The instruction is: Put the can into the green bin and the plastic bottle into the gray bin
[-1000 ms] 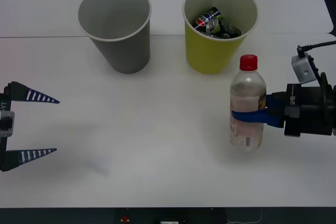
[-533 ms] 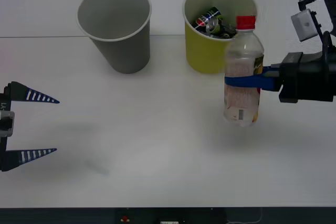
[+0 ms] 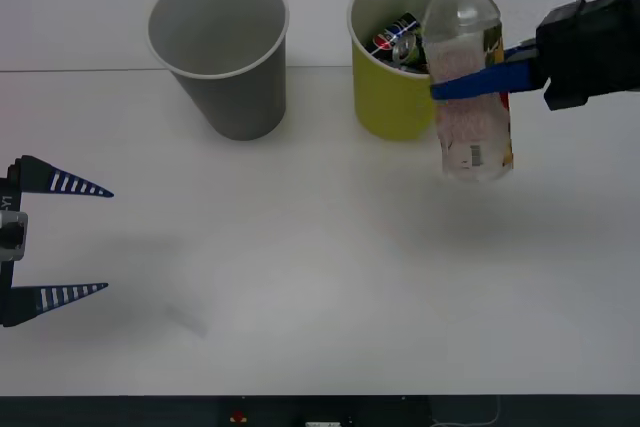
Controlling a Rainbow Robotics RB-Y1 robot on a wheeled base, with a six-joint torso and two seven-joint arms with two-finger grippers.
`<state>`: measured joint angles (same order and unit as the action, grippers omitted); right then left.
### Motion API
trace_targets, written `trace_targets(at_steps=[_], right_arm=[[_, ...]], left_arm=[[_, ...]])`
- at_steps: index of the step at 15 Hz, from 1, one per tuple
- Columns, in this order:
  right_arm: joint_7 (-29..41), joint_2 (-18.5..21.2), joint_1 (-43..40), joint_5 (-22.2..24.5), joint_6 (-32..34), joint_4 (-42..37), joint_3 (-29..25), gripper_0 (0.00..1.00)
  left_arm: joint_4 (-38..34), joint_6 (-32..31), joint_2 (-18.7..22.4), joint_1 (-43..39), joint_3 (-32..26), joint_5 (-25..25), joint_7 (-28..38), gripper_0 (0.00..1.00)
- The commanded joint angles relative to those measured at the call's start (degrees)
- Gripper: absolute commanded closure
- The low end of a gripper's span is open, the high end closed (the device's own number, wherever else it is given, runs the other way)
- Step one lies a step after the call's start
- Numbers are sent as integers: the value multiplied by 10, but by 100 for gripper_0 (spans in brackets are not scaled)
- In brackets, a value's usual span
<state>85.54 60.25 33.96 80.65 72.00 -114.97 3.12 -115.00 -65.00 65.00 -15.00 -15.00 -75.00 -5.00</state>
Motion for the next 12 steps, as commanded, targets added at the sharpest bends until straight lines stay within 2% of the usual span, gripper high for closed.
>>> trace_targets(at_steps=[1, 5, 11, 12], right_arm=[[1, -22, 81, 32, 2, 39, 57, 100], [1, -101, 161, 115, 4, 92, 90, 100], [0, -234, 285, 257, 25, 214, 135, 100], [0, -266, 306, 286, 25, 244, 139, 100]], left_arm=[[0, 0, 0, 0, 0, 0, 0, 0], [0, 0, 0, 0, 0, 0, 0, 0], [0, 0, 0, 0, 0, 0, 0, 0], [0, 0, 0, 0, 0, 0, 0, 0]])
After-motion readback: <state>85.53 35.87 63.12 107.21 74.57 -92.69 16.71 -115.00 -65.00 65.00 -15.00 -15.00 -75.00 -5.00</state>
